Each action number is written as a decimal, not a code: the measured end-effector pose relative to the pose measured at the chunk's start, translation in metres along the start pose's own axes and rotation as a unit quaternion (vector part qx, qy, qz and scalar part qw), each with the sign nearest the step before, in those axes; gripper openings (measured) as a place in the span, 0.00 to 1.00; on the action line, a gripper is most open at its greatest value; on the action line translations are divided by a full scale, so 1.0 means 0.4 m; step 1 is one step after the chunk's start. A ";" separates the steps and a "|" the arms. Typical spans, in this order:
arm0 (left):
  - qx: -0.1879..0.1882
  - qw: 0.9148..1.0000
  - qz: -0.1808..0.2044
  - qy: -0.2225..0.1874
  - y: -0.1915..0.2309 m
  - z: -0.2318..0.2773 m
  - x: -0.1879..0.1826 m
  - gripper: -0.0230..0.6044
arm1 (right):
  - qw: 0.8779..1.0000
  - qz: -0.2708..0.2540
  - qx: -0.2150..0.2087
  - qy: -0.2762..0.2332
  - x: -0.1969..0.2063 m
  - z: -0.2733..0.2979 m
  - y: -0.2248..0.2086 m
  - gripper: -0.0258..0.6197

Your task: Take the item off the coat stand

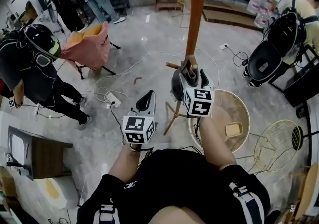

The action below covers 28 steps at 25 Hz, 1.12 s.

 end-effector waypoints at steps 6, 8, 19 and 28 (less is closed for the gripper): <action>-0.026 1.000 -0.007 0.010 0.043 -0.024 0.021 0.06 | 0.999 0.006 0.003 0.034 0.006 0.064 0.006 0.46; -0.032 0.999 -0.008 0.010 0.044 -0.030 0.019 0.06 | 0.999 -0.009 0.004 0.043 0.002 0.066 0.009 0.36; -0.022 1.000 -0.007 0.010 0.026 -0.037 0.020 0.06 | 0.999 -0.039 -0.024 -0.009 -0.039 -0.027 0.048 0.15; 0.028 1.000 0.000 0.007 -0.027 -0.009 0.008 0.06 | 0.997 -0.051 -0.029 -0.040 -0.056 -0.154 0.045 0.14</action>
Point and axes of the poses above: the fingertips, and each gripper's own axes: z forward along the fingers, y to its left, x out of its underside, the point moved 5 cm from there along -z, backward along the fingers, and after that the axes turned 9 degrees about z, right-handed, at the moved point
